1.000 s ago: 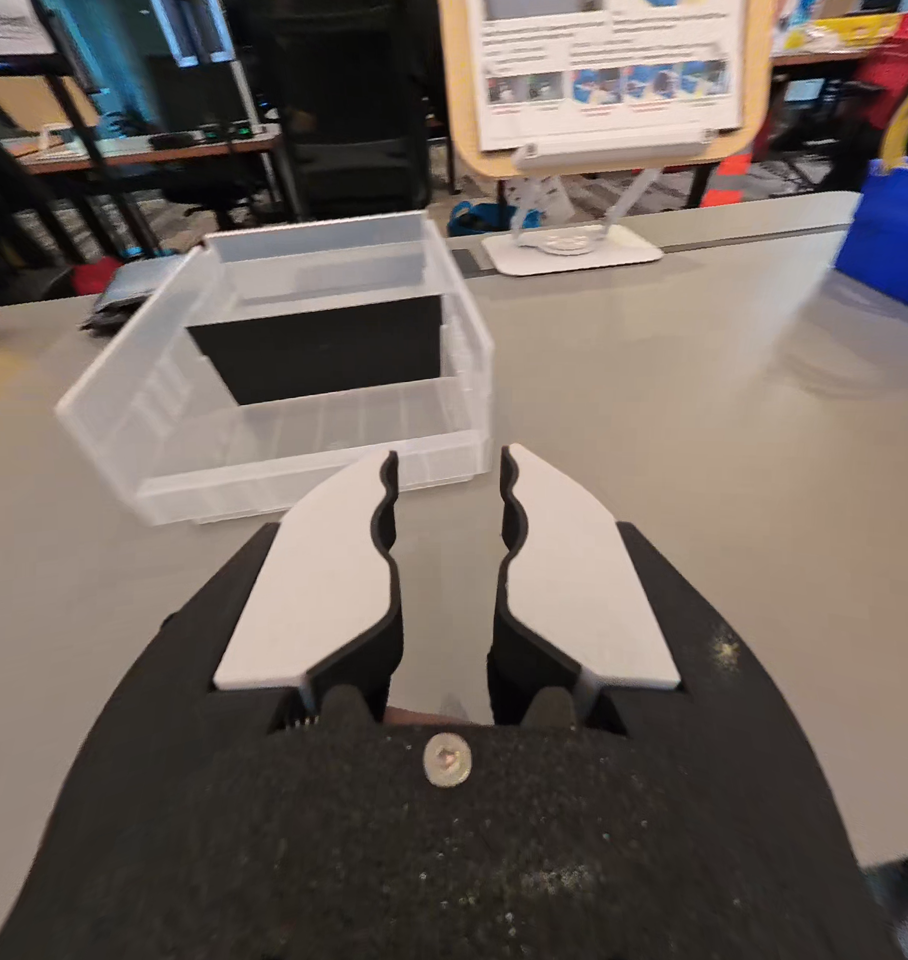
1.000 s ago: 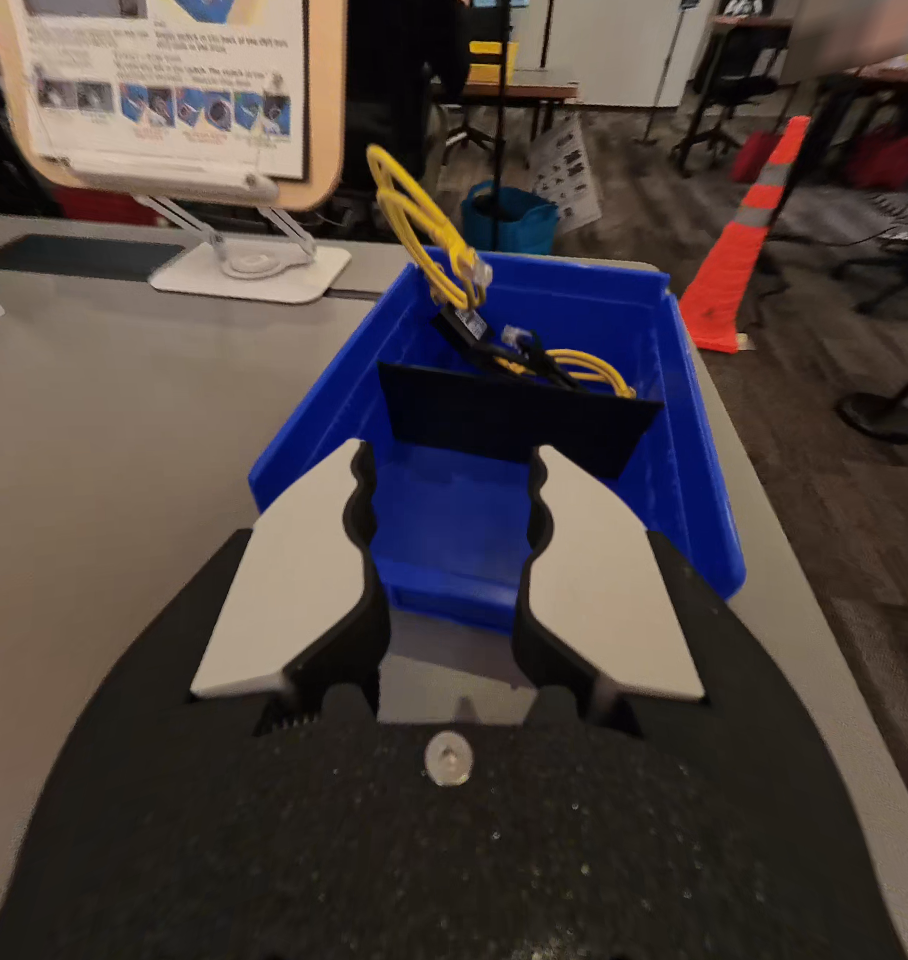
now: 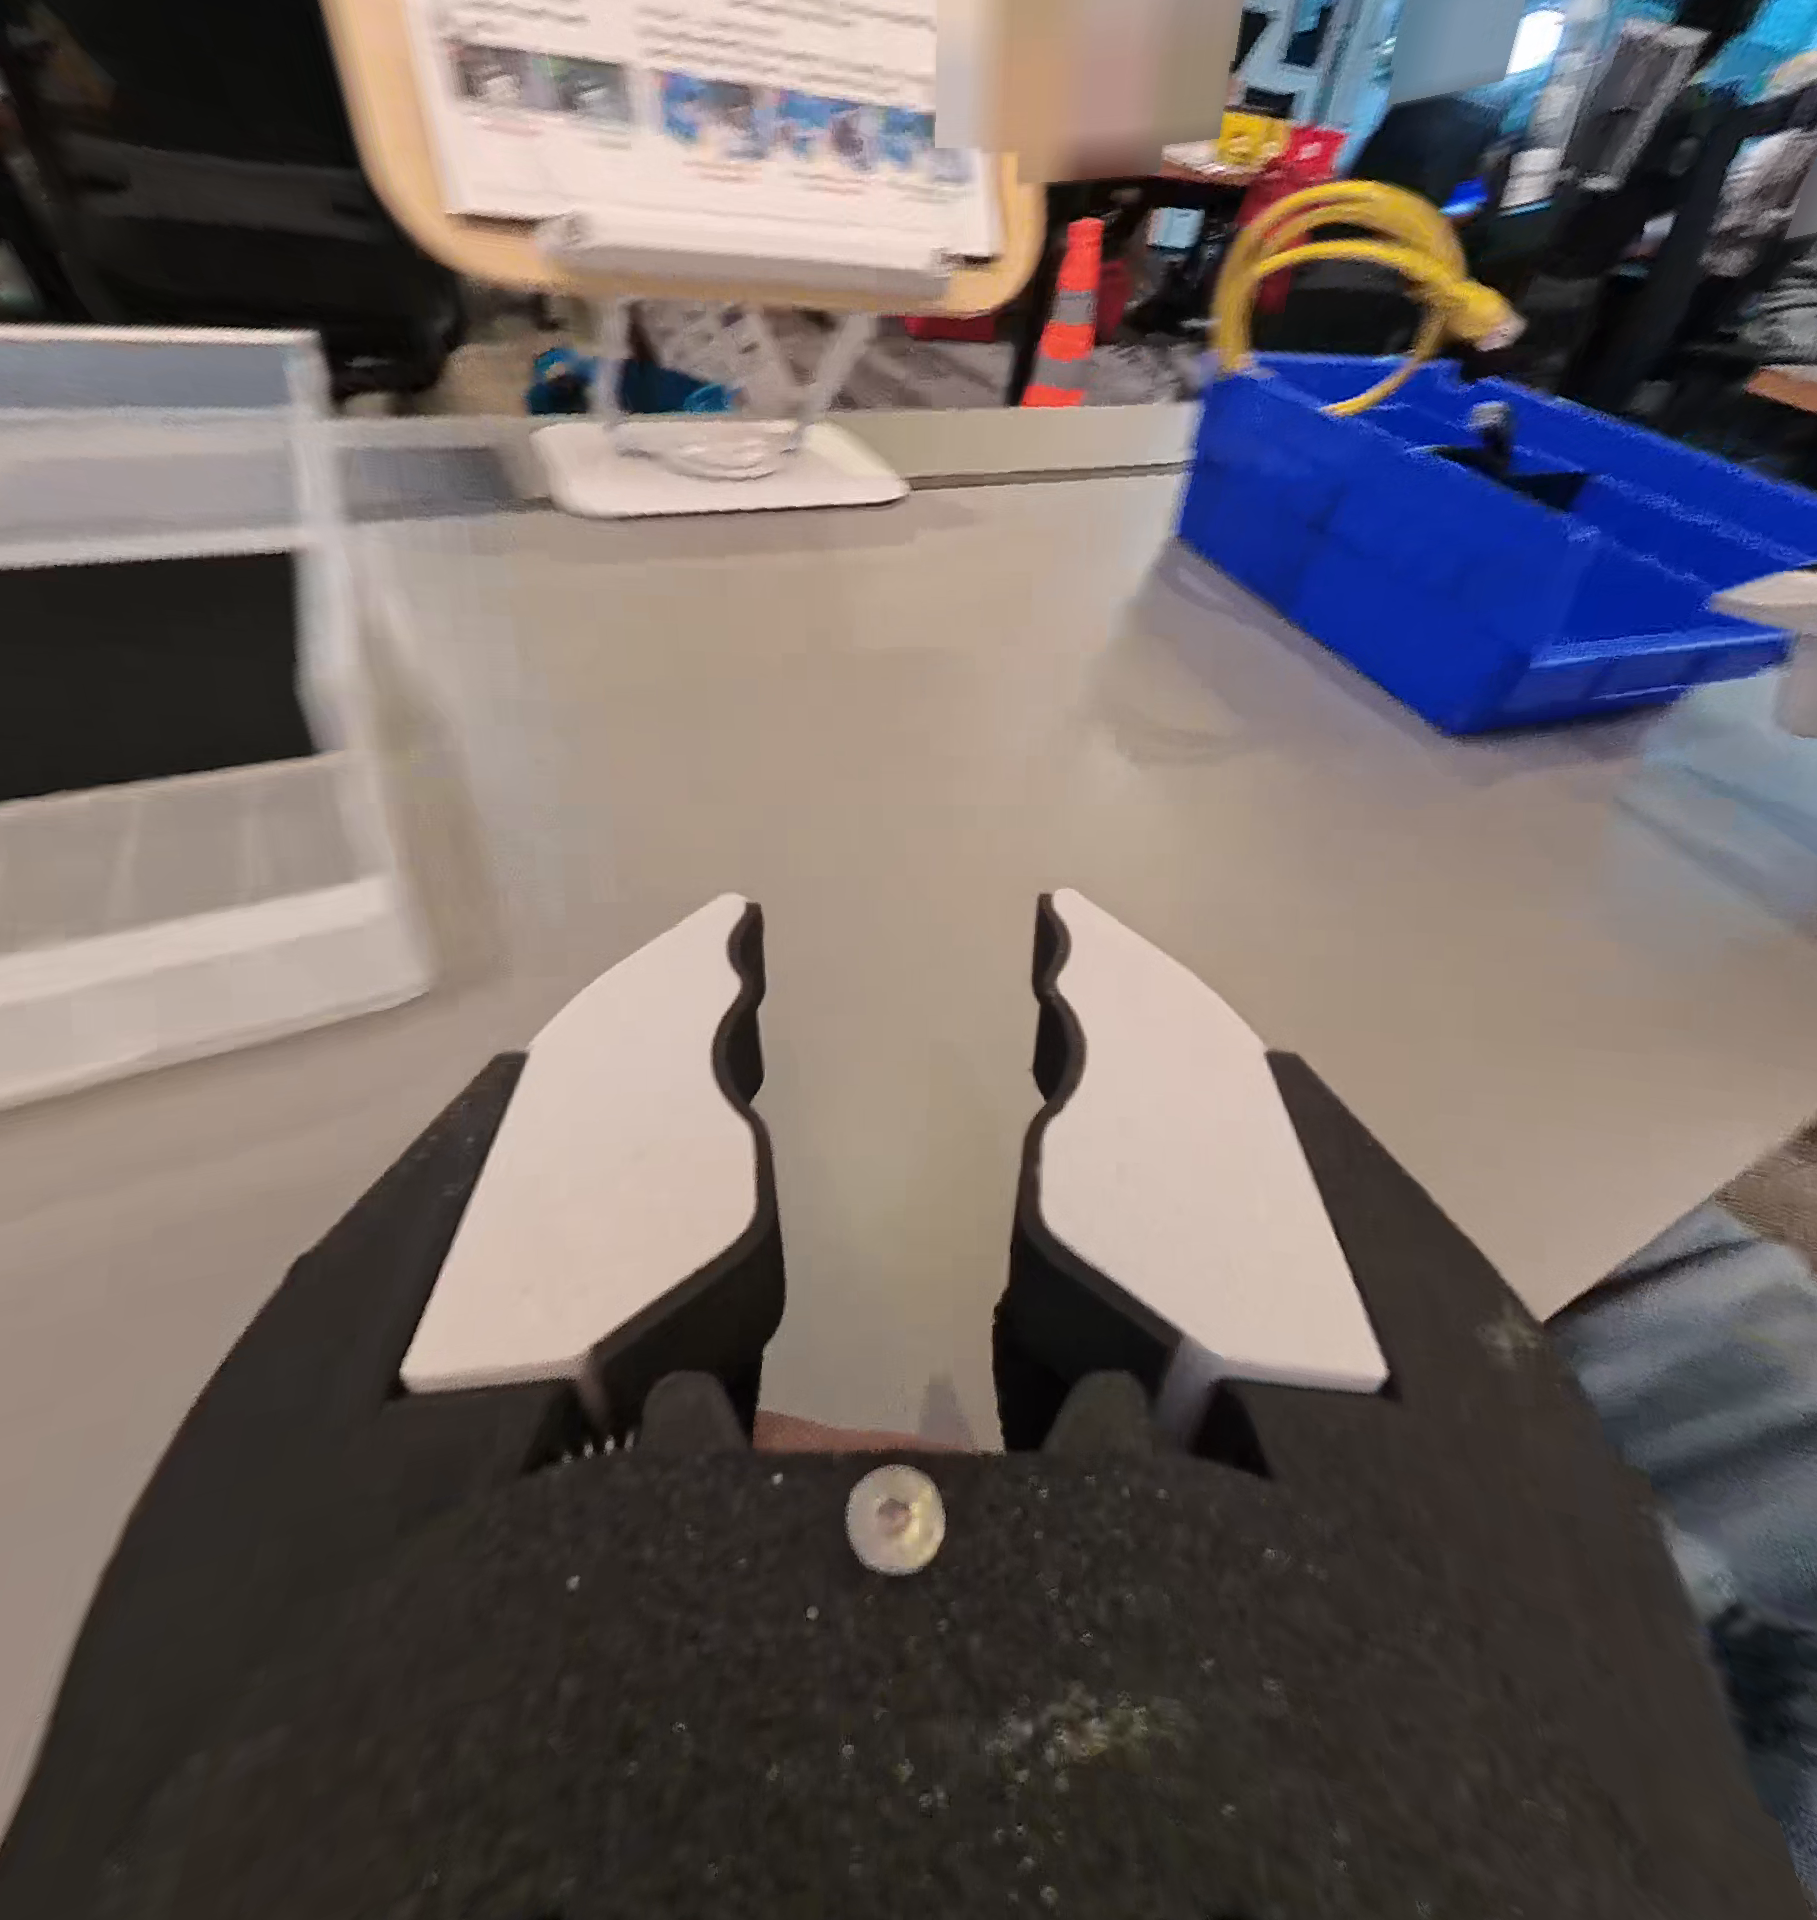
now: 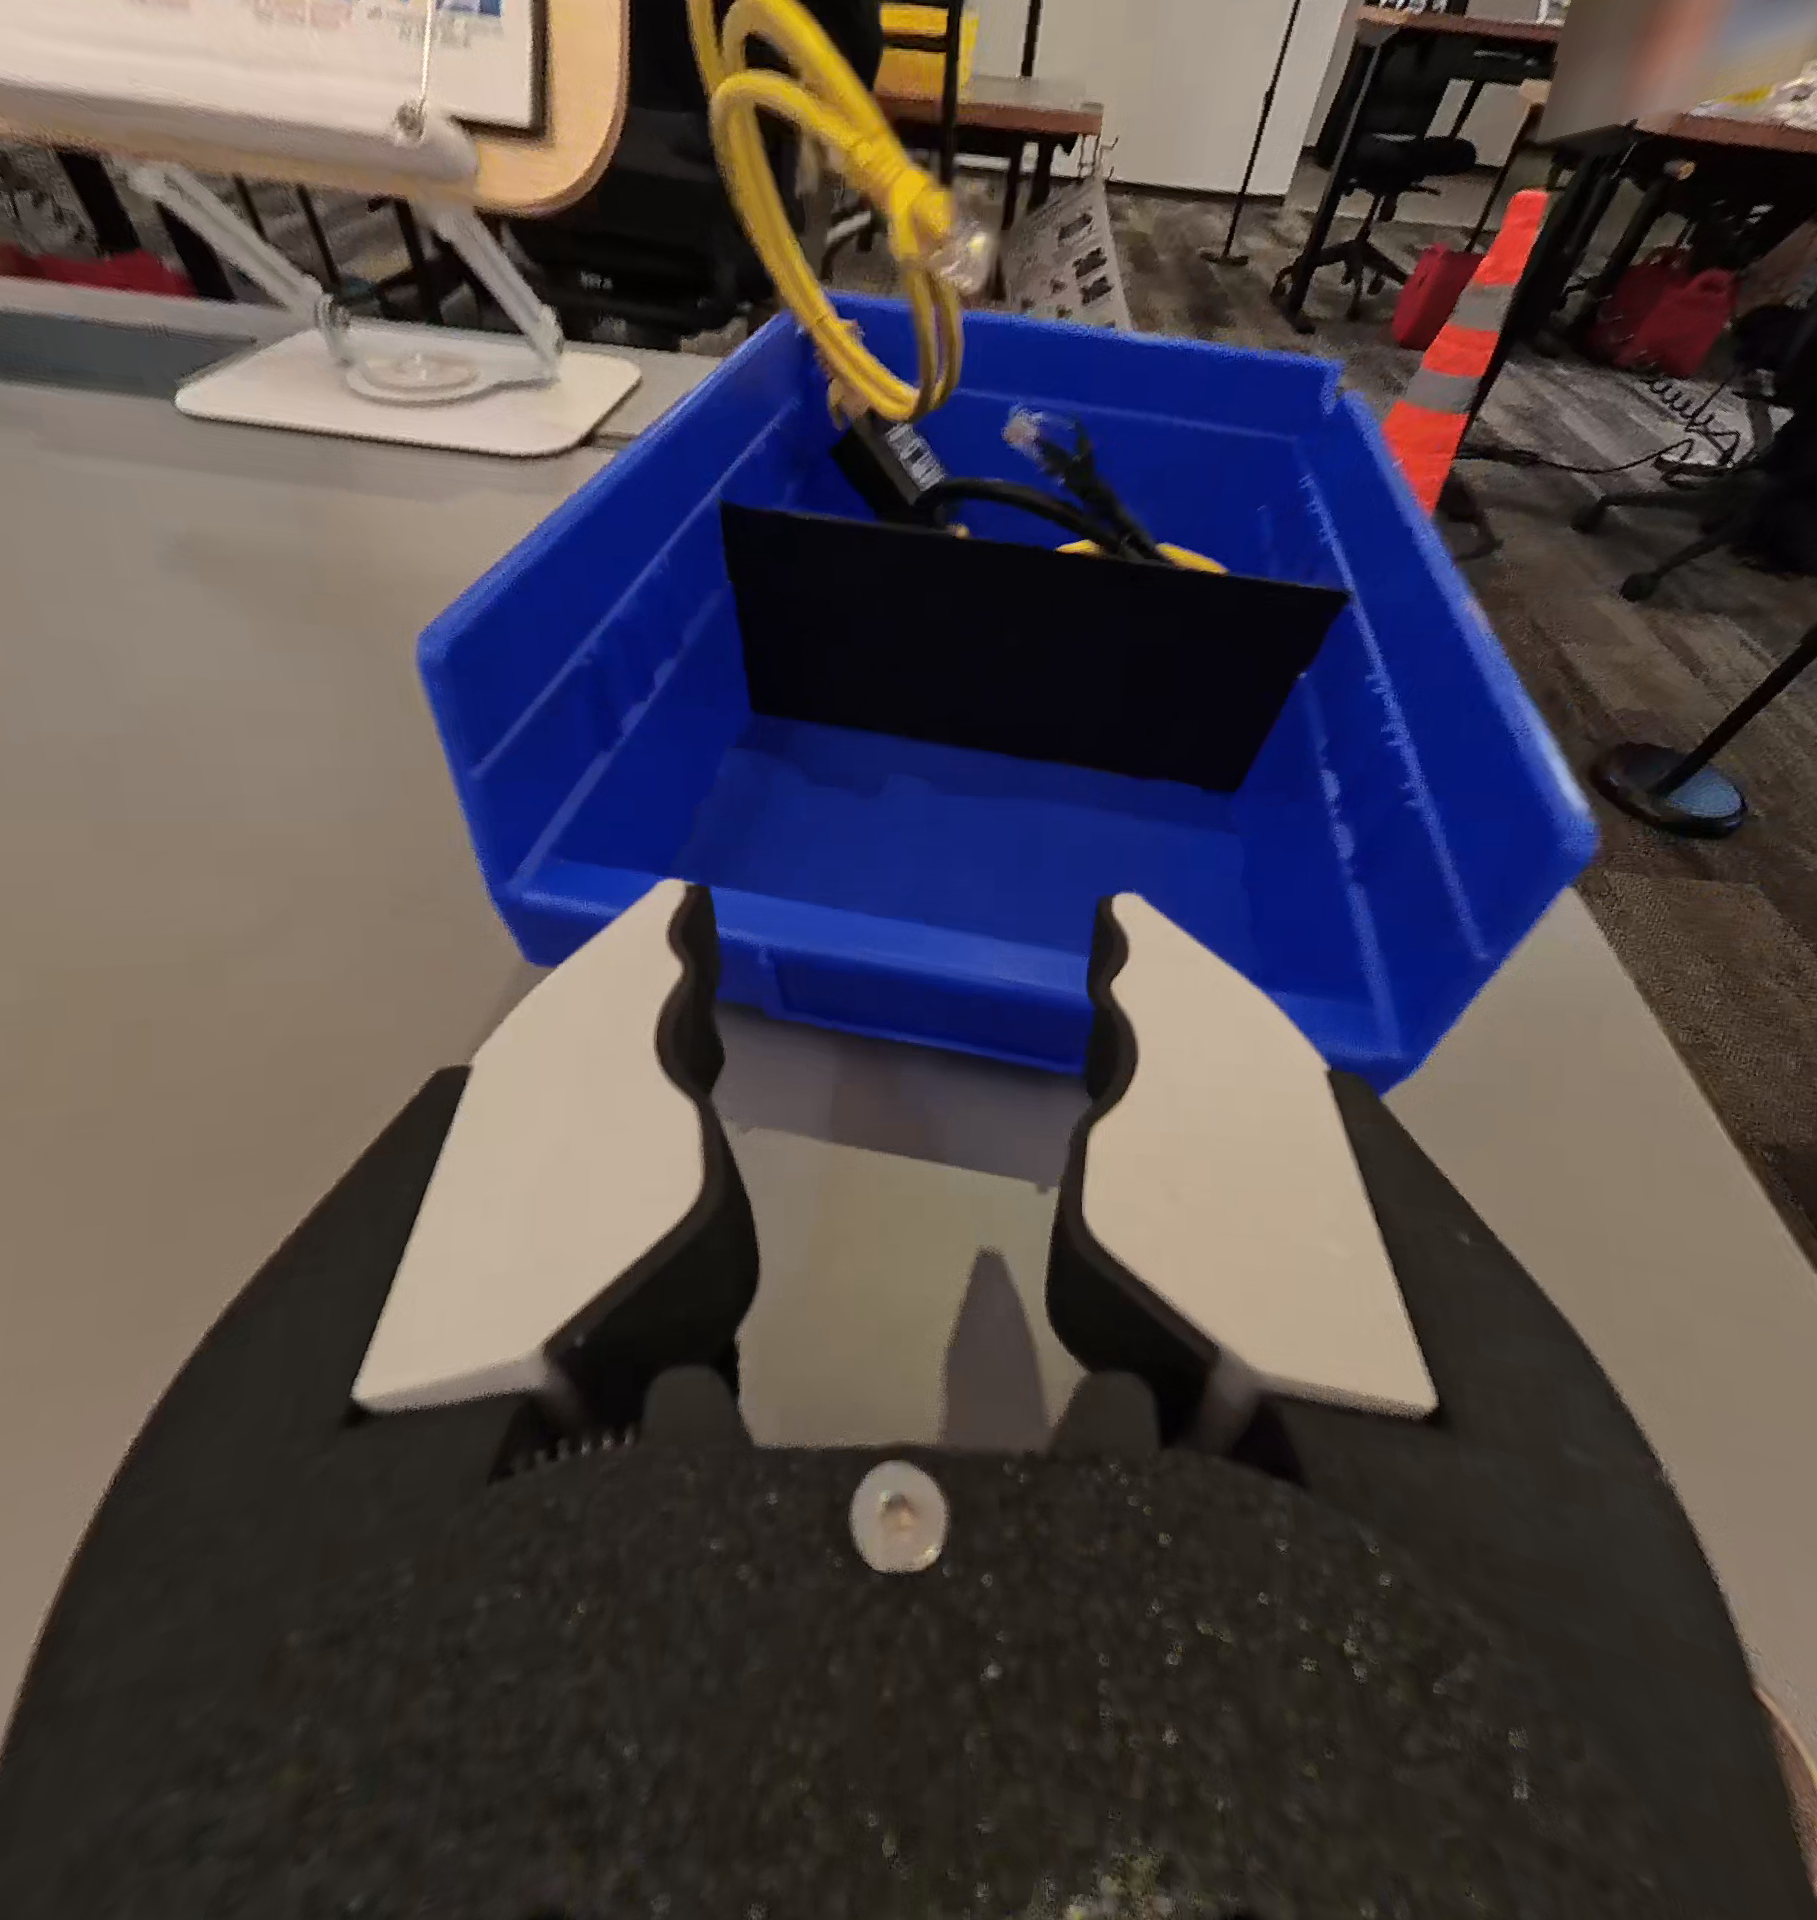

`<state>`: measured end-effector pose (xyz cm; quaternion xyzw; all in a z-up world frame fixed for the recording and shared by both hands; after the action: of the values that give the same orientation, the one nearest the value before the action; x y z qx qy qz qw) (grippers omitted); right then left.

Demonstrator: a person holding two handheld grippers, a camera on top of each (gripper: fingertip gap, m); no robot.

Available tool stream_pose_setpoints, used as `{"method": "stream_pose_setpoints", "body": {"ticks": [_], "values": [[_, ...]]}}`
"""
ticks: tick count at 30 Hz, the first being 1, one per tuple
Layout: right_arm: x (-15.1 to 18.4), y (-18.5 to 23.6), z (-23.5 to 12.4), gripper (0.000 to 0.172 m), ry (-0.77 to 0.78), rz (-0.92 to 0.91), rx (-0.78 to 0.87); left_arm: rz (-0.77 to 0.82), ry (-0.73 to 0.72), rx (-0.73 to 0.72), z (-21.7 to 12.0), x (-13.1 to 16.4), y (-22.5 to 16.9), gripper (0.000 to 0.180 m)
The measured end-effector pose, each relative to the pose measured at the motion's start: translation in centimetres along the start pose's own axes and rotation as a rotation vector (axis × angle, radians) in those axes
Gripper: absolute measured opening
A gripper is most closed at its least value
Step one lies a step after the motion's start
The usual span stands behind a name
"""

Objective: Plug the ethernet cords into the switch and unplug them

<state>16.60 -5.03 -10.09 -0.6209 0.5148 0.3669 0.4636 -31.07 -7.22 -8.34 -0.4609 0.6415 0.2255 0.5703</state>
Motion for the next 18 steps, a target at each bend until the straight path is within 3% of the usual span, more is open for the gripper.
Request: {"method": "stream_pose_setpoints", "body": {"ticks": [3,6,9,12,16,17,18], "values": [[0.1,-3.2,-0.3,0.069,-0.011,0.040,0.075,0.036,0.024,0.171,4.9,-0.3,-8.0,0.059],[0.6,-6.7,-0.2,0.069,0.002,0.064,0.152,0.024,0.039,0.288,11.1,-0.9,-16.3,0.058],[1.1,-9.3,0.6,0.069,0.007,0.126,0.178,0.026,0.103,0.291,18.4,-0.2,-22.7,0.061],[1.8,-10.4,2.5,0.073,0.039,0.178,0.150,0.070,0.138,0.163,24.8,0.7,-25.4,0.062],[2.9,-10.3,4.3,0.068,0.105,0.205,0.094,0.068,0.293,0.071,29.9,3.6,-26.2,0.059],[2.6,-10.5,4.4,0.058,0.081,0.201,0.100,0.032,0.320,0.110,30.6,4.0,-26.6,0.068],[2.2,-10.3,4.5,0.041,0.056,0.202,0.069,-0.014,0.349,0.175,30.9,4.2,-27.3,0.054]]}}
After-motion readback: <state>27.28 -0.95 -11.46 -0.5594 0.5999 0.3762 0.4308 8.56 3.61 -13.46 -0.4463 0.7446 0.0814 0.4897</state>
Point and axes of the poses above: each gripper's, where its closed fingertips meet, z out along the fingers, x out of its underside, y = z × x across the jaws, the point moved 4 cm from there along -z, back along the fingers, and after that the axes turned 8 degrees about -z, right-handed, at the moved point
